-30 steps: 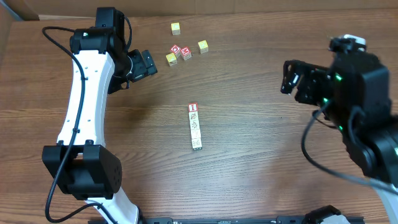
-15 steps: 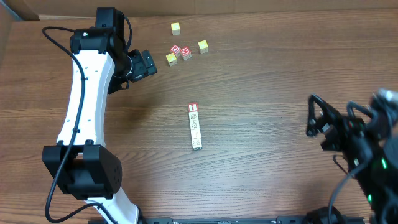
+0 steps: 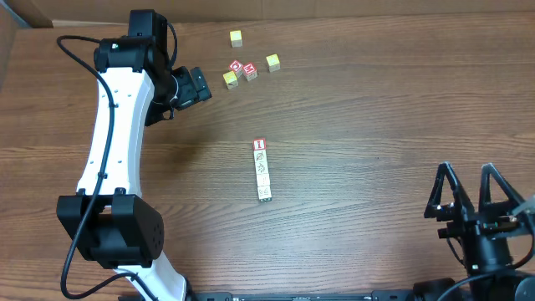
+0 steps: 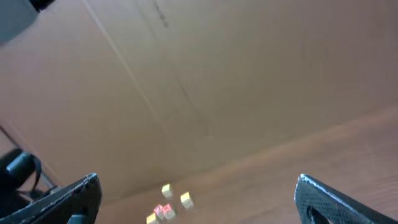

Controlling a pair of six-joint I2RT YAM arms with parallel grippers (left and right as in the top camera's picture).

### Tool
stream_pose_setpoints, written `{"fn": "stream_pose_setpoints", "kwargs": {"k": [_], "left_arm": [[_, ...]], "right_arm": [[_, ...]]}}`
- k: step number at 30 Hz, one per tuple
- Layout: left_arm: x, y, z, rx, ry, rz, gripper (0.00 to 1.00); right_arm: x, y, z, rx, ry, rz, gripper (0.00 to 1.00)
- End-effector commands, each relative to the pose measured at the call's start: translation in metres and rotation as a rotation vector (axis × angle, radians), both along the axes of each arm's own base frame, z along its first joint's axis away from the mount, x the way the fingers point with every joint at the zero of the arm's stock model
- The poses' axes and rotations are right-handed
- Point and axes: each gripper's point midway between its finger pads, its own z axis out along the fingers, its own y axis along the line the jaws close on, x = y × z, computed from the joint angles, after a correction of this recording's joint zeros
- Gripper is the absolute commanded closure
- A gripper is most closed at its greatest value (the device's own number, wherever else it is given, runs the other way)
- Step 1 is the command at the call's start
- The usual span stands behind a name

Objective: Flip 5 blocks

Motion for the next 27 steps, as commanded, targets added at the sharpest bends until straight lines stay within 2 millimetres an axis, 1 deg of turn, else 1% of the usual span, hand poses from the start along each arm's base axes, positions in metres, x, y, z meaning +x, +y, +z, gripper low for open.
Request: {"fn": "stream_pose_setpoints", "kwargs": {"k": [1, 6, 10, 13, 16, 18, 24, 27], "left_arm": [[0.001, -0.002, -0.004, 0.007, 0.009, -0.006, 0.00], [0.001, -0.002, -0.004, 0.007, 0.009, -0.006, 0.00], [0.001, -0.002, -0.004, 0.007, 0.009, -0.006, 0.00], [0.001, -0.002, -0.004, 0.007, 0.009, -0.006, 0.00], [0.001, -0.002, -0.004, 0.007, 0.009, -0.006, 0.00], [0.001, -0.002, -0.004, 0.007, 0.009, -0.006, 0.00], [0.001, -0.002, -0.004, 0.007, 0.009, -0.006, 0.00], [0.001, -0.002, -0.004, 0.007, 0.009, -0.006, 0.00]], "right_arm": [[0.000, 0.001, -0.003, 0.009, -0.080, 0.007, 0.00], [-0.005, 0.002, 0.014, 0.039, -0.304, 0.014, 0.00], [-0.007, 0.001, 0.019, 0.056, -0.426, 0.009, 0.00], [-0.010, -0.002, 0.019, 0.064, -0.507, -0.001, 0.00], [-0.008, -0.004, 0.010, 0.065, -0.533, -0.012, 0.00], [-0.002, -0.003, 0.000, 0.057, -0.515, -0.012, 0.00], [0.016, 0.000, -0.039, 0.032, -0.428, -0.003, 0.00], [0.027, 0.002, -0.058, 0.023, -0.343, -0.001, 0.00]]}}
